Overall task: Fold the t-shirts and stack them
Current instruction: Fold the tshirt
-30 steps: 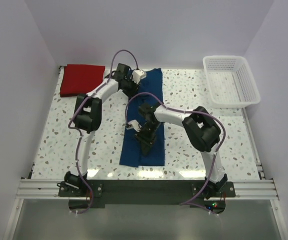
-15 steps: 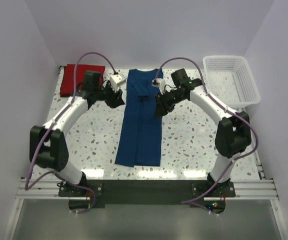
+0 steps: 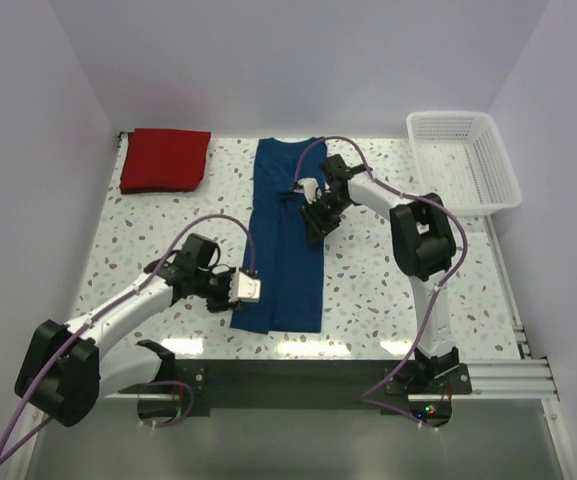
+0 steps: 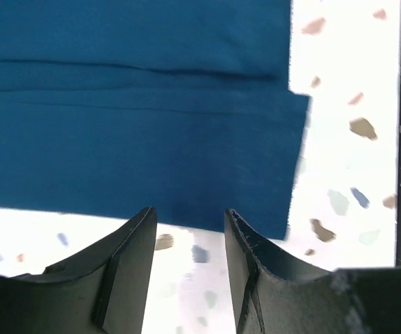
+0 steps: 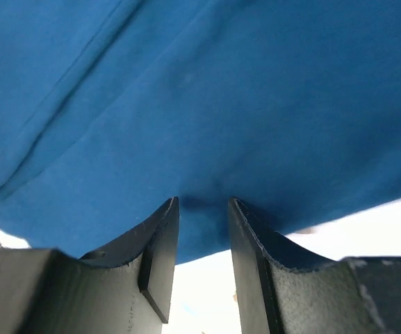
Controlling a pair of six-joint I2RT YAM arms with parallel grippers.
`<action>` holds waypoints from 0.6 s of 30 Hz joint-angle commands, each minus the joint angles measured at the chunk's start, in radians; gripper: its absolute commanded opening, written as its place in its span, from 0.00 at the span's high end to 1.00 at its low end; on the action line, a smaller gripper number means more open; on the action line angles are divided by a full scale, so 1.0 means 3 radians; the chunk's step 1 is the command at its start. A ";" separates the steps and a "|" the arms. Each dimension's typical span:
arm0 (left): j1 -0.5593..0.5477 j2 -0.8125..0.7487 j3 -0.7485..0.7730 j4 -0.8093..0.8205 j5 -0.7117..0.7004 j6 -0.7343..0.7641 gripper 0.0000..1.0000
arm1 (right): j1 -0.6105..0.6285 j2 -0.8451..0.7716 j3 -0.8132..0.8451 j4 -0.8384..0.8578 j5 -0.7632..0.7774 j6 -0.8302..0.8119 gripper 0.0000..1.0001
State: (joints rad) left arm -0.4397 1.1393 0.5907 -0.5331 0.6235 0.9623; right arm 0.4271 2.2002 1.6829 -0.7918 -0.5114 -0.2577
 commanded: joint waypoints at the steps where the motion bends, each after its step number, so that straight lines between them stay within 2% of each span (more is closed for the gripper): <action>1: -0.0181 -0.0116 -0.0240 0.0100 -0.0196 0.0387 0.51 | 0.0013 0.0106 0.0219 0.0011 0.0247 -0.0153 0.61; 6: -0.0451 -0.0172 -0.0424 0.0192 -0.0309 0.0540 0.50 | 0.0018 0.0270 0.0286 0.0052 0.0528 -0.0322 0.60; 8: -0.0513 -0.0228 -0.0455 0.0212 -0.0376 0.0591 0.49 | 0.0024 0.0219 0.0306 0.0016 0.0478 -0.0414 0.59; 13: -0.0564 -0.0366 -0.0445 0.0161 -0.0401 0.0699 0.49 | 0.0074 -0.0522 0.0036 -0.0208 0.0064 -0.0862 0.53; 16: -0.0570 -0.0468 -0.0425 0.0100 -0.0310 0.0790 0.48 | 0.0187 -0.1171 -0.0494 -0.0372 -0.0003 -0.1332 0.46; 18: -0.0595 -0.0510 -0.0430 0.0049 -0.0269 0.0852 0.47 | 0.0243 -0.1488 -0.0771 -0.0398 -0.0013 -0.1564 0.37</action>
State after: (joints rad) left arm -0.6052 1.0145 0.4553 -0.5152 0.5095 1.1564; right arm 0.4641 1.9503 1.5242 -0.8547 -0.4667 -0.5423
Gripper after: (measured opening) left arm 0.521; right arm 0.595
